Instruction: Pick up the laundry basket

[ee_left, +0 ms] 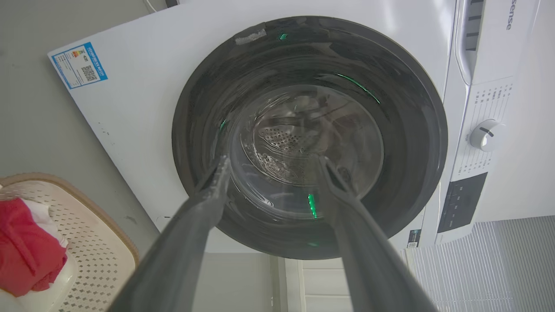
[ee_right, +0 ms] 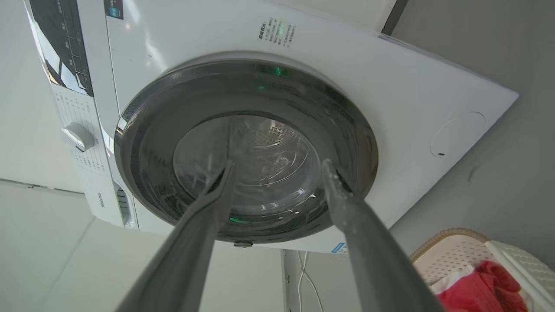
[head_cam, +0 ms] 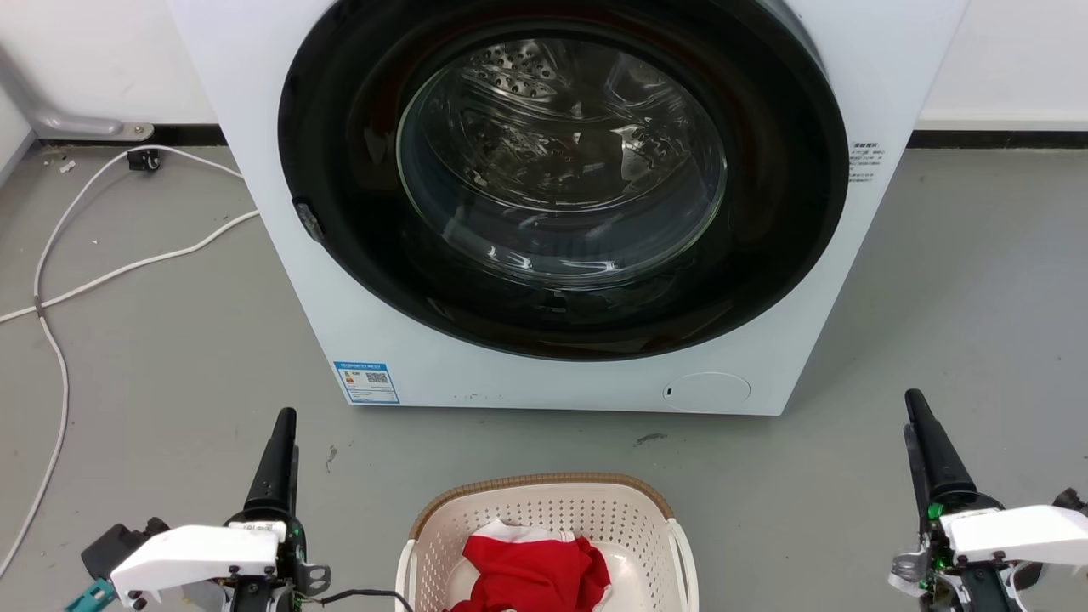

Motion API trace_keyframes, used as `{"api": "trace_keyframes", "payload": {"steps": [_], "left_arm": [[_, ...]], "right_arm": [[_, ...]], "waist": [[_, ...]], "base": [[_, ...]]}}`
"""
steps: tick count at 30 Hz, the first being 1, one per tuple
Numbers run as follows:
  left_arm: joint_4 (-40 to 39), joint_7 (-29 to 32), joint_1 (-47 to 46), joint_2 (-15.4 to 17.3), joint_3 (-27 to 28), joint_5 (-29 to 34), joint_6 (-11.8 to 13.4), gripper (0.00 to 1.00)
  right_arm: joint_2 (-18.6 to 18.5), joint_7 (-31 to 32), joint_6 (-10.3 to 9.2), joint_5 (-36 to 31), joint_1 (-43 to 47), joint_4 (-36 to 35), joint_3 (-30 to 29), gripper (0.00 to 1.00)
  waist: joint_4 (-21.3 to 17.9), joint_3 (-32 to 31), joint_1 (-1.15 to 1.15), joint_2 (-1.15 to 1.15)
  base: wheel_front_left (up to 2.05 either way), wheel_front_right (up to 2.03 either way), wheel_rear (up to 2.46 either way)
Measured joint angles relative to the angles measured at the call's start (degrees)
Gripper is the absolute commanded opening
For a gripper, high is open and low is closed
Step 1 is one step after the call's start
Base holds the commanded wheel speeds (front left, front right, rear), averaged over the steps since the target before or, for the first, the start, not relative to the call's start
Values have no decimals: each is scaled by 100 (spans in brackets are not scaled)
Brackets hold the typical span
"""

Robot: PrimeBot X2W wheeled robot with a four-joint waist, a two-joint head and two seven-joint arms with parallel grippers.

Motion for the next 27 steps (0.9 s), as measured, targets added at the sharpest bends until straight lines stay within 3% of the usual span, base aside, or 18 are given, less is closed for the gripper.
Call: {"api": "trace_keyframes", "payload": {"steps": [13, 27], "left_arm": [[-432, -305, 22, 1, -211, 1462, 277, 100], [-788, -597, 82, 3, -436, 2804, 445, 100]], "right_arm": [[0, -304, 0, -1860, 113, -498, 218, 100], [0, -602, 0, -3230, 296, -848, 348, 100]], "waist": [[8, 26, 0, 0], [11, 25, 0, 0]], "base": [[0, 0, 0], [0, 0, 0]]}}
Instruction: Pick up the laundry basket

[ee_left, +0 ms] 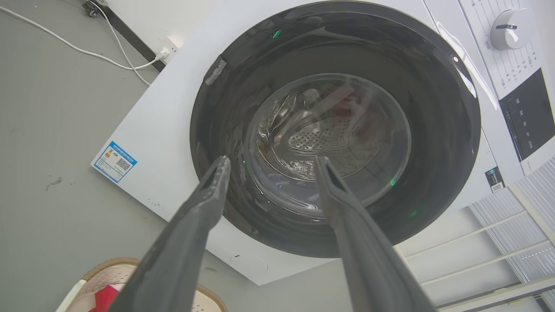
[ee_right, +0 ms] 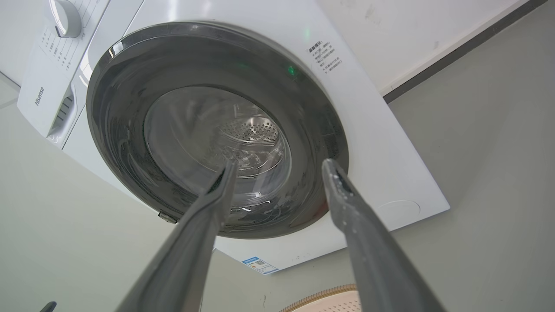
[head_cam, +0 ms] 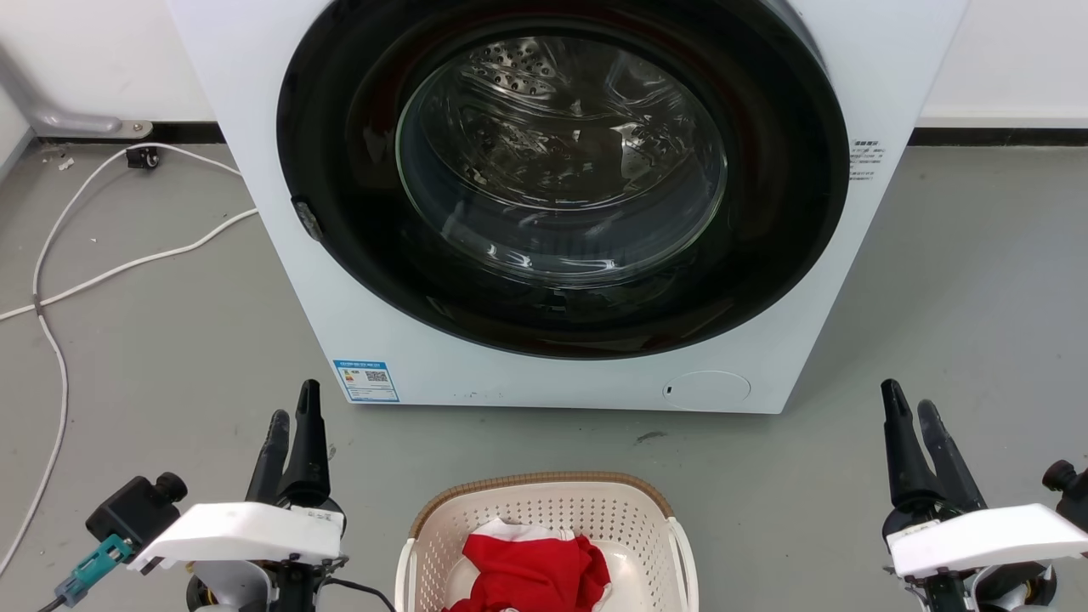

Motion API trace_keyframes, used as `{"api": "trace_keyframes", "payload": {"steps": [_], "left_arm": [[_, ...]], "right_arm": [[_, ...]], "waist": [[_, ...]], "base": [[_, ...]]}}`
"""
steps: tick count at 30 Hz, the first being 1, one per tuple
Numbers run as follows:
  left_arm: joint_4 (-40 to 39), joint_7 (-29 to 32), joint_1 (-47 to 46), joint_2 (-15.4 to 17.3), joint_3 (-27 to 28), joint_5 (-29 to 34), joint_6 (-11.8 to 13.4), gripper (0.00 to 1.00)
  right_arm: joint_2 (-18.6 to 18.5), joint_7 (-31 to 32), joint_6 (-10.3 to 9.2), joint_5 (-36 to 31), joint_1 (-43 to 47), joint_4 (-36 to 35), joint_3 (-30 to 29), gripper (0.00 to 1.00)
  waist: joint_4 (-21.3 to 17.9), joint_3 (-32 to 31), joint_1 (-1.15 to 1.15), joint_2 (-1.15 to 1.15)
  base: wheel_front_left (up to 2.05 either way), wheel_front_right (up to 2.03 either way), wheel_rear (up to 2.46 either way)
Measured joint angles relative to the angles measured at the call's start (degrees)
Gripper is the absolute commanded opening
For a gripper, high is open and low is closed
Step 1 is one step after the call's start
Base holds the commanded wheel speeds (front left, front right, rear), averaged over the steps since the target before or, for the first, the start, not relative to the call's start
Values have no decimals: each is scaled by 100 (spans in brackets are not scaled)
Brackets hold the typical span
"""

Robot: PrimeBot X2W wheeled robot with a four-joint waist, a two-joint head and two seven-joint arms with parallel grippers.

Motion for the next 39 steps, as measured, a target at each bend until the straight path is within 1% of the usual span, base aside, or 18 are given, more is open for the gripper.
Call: {"api": "trace_keyframes", "payload": {"steps": [19, 39], "left_arm": [[-270, -332, 173, 1, -171, 1356, -54, 100], [-416, -615, 263, 4, -308, 2546, -42, 100]], "right_arm": [[-2, -332, 0, -1518, 193, -287, 191, 100], [-3, -628, 1, -2785, 352, -564, 245, 100]], "waist": [[12, 0, 0, 0], [16, 20, 0, 0]], "base": [[0, 0, 0], [0, 0, 0]]}}
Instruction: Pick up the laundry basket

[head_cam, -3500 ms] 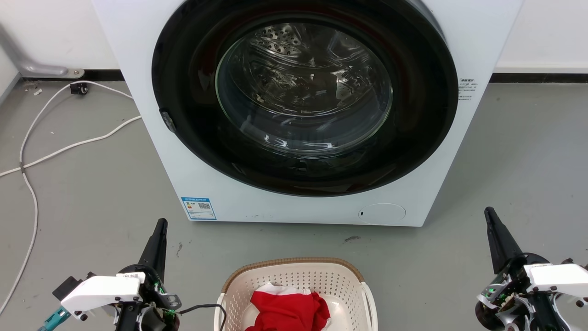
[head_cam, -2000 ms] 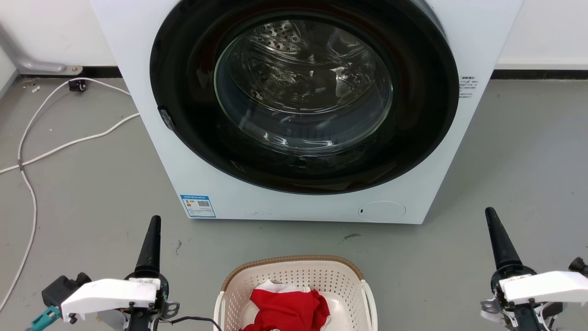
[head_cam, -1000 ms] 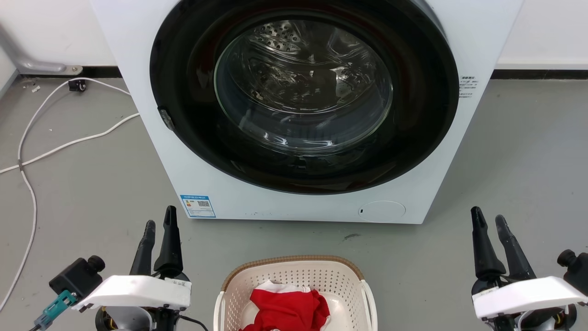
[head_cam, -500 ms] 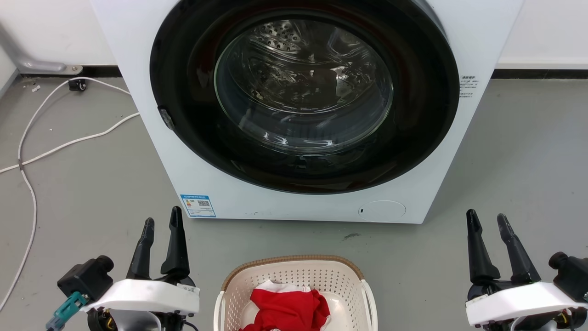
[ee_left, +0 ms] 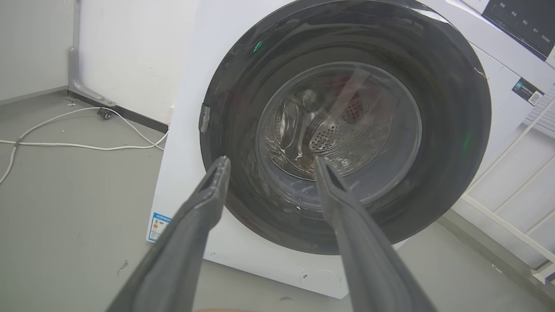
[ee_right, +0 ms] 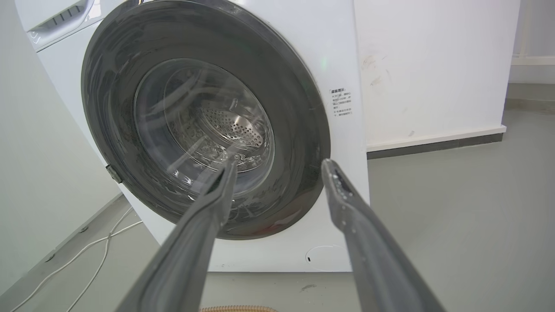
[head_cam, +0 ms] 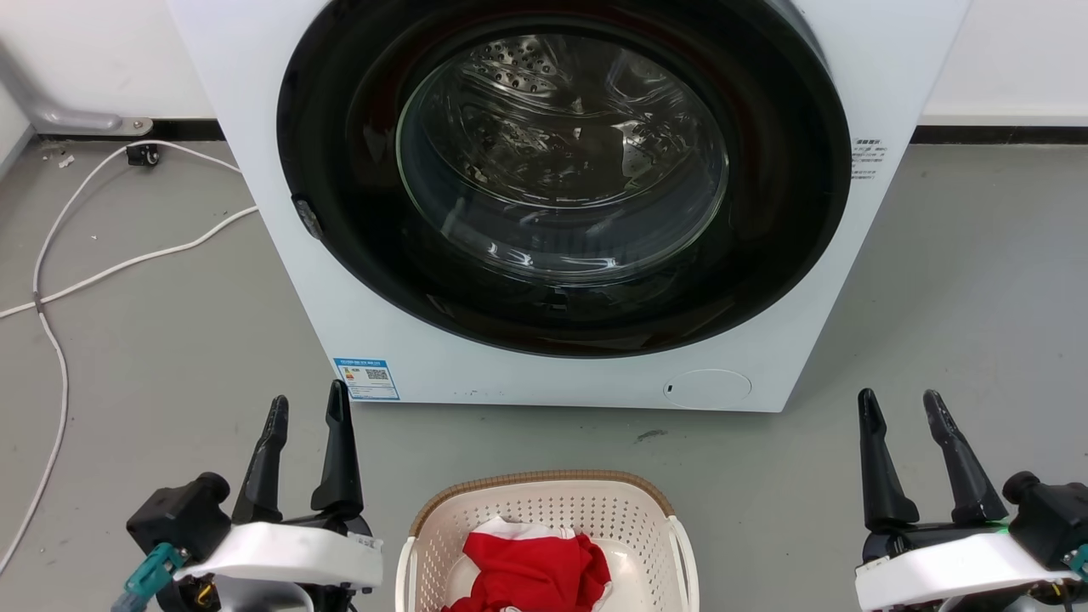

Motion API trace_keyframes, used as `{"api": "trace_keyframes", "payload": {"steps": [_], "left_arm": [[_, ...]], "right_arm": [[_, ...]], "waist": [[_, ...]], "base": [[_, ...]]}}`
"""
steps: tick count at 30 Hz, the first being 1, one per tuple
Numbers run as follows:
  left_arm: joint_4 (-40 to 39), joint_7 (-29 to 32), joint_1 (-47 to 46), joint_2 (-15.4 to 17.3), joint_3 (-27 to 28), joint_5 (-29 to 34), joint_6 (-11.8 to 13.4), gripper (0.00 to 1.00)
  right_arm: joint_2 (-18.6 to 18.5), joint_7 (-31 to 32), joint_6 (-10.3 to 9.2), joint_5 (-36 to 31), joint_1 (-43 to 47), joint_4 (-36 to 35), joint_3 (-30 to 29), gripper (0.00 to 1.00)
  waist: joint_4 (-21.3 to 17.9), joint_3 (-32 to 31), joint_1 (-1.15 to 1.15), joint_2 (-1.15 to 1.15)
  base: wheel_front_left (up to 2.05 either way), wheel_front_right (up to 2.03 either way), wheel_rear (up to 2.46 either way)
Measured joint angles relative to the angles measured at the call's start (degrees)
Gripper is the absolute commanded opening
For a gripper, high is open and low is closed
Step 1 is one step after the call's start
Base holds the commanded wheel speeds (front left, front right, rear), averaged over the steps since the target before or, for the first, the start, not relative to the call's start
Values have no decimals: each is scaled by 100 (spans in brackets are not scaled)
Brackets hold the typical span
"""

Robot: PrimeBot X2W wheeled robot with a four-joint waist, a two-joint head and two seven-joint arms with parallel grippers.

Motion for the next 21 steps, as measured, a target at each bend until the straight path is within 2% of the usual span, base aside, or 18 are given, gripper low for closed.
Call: {"api": "trace_keyframes", "payload": {"steps": [21], "left_arm": [[-121, -256, 87, 2, -74, 991, 56, 100]], "right_arm": [[-2, -269, 1, -1051, 118, -241, 47, 100]], "waist": [[4, 12, 0, 0]], "base": [[0, 0, 0]]}}
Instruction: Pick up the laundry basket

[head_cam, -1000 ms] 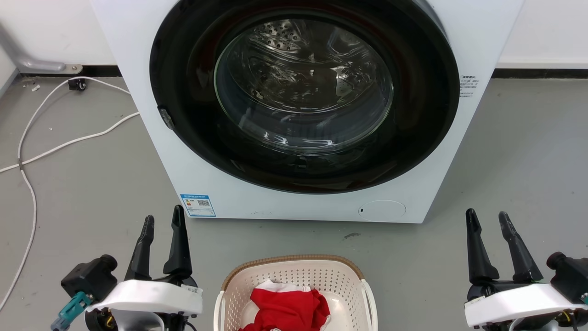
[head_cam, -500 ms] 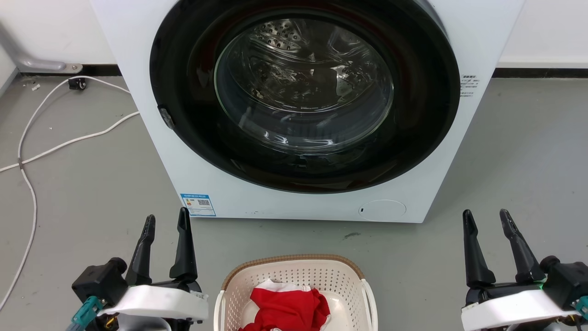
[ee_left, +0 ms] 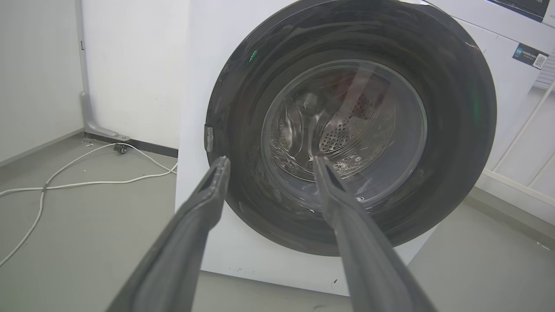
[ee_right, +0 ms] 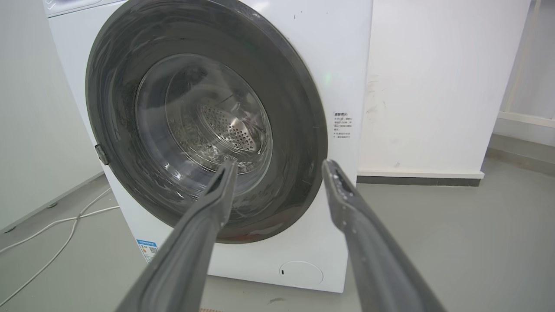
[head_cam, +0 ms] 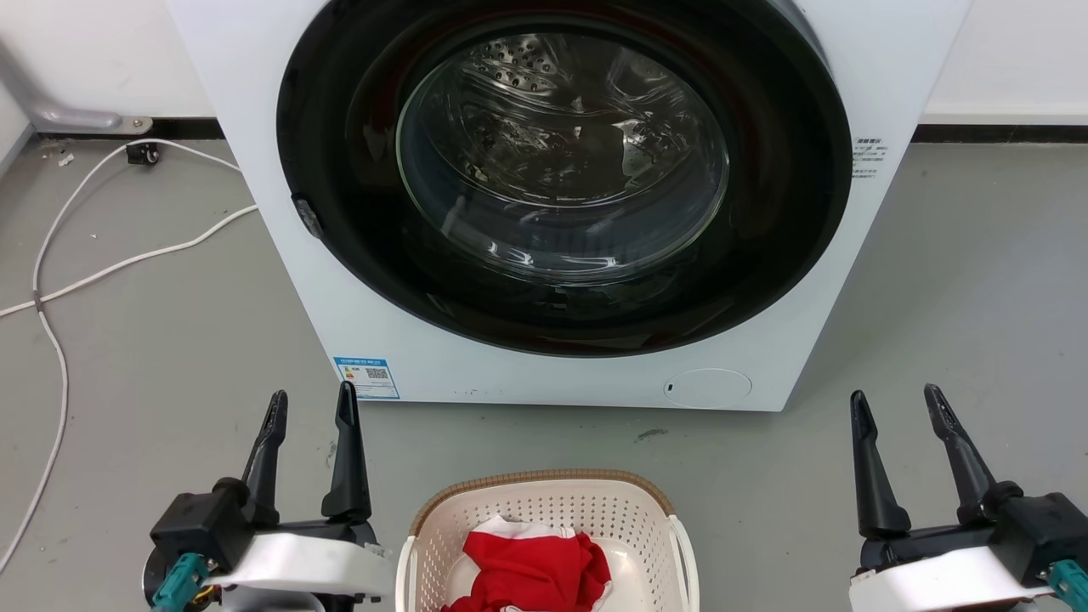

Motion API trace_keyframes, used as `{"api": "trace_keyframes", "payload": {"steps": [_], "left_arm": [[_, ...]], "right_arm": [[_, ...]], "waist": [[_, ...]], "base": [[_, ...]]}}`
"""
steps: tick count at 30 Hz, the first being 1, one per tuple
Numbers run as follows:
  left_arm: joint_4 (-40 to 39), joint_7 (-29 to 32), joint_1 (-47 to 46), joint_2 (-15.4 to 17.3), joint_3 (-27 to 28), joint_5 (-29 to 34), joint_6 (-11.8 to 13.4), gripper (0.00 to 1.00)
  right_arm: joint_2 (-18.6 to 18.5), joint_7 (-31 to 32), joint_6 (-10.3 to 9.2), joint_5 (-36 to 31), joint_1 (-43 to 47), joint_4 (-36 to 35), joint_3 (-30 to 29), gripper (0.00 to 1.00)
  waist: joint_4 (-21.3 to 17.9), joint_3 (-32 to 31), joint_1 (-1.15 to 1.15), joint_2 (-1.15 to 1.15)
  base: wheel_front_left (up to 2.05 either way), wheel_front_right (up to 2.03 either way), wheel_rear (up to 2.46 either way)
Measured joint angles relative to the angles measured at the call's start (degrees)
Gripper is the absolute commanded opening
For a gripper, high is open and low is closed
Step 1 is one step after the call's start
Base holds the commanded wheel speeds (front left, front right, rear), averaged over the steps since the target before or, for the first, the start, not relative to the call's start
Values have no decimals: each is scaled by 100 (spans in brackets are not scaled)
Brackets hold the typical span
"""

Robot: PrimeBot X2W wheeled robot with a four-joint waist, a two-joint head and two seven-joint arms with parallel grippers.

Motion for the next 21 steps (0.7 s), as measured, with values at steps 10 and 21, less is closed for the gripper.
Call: {"api": "trace_keyframes", "payload": {"steps": [10, 21], "left_arm": [[-71, -116, 59, 1, -15, 430, 37, 100], [-104, -238, 104, 2, -78, 971, 68, 100]], "right_arm": [[-1, -107, 0, -438, 32, -103, 2, 100], [-2, -219, 0, -877, 87, -176, -16, 100]], "waist": [[3, 3, 0, 0], [-13, 24, 0, 0]], "base": [[0, 0, 0], [0, 0, 0]]}}
